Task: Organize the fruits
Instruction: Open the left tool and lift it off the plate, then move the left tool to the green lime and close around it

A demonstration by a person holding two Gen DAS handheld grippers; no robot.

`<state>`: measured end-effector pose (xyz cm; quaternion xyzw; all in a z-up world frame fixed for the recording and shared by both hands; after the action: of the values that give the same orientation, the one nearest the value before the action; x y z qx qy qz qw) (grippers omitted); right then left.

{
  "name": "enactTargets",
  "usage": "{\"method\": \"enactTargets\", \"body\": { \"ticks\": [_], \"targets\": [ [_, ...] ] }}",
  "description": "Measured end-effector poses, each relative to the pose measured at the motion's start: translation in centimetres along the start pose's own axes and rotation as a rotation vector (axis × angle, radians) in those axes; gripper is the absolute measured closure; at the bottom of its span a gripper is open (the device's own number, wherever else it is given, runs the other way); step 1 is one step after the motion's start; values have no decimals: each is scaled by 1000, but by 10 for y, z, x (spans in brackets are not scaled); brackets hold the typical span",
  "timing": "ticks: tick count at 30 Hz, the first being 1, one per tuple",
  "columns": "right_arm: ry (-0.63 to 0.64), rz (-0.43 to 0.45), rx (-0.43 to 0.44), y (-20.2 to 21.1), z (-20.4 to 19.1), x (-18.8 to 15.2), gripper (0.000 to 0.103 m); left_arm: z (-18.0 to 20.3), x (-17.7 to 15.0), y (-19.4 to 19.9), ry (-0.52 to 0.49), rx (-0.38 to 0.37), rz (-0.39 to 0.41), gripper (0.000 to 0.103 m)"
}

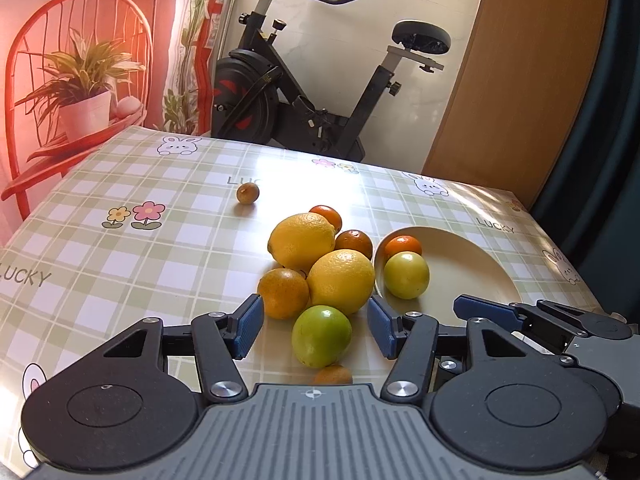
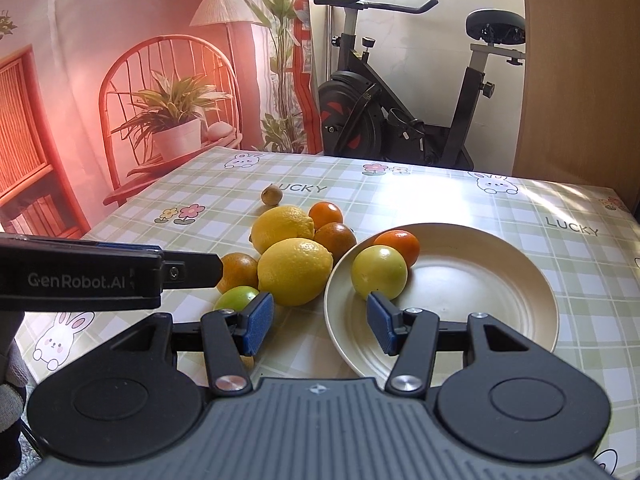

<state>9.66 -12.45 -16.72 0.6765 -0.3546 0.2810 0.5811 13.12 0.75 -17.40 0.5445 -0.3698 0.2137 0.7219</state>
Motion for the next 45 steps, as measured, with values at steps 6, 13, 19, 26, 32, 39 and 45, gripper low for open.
{"method": "enactTargets", "body": {
  "ticks": [6, 13, 19, 26, 32, 39, 45],
  "targets": [
    [14, 2, 11, 2, -6, 0, 47, -6, -2, 4, 12, 11, 5, 37],
    [26, -3, 22, 1, -8, -2, 47, -16, -3, 1, 39, 25, -5, 37],
    [25, -8, 39, -1, -10, -4, 47, -25, -5, -3, 53, 31, -18, 34],
    [30, -30, 66, -10, -13, -11, 47, -37, -3, -9, 96, 5, -34, 34],
    [30, -55, 89, -20, -15, -17, 47, -33, -2, -18, 79, -26, -61, 34],
    [69, -65, 166, -30, -33, -17, 45, -16, -7, -34, 35, -98, -118, 33],
    [66, -87, 197, -47, -37, -18, 45, -7, -11, -53, 15, -139, -169, 33]
  ]
}}
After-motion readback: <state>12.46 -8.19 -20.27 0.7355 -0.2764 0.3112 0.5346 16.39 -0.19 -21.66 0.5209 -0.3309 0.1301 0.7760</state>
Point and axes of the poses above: each gripper's, at about its wrist camera, not at the fingertips, and y roughly against the way its jaws point, z to its right, x to its top, the point moved 9 cm from there along -y, roughly the way its jaws point, and after that the axes turned 2 degrees about -y, right-handed, at the moved point
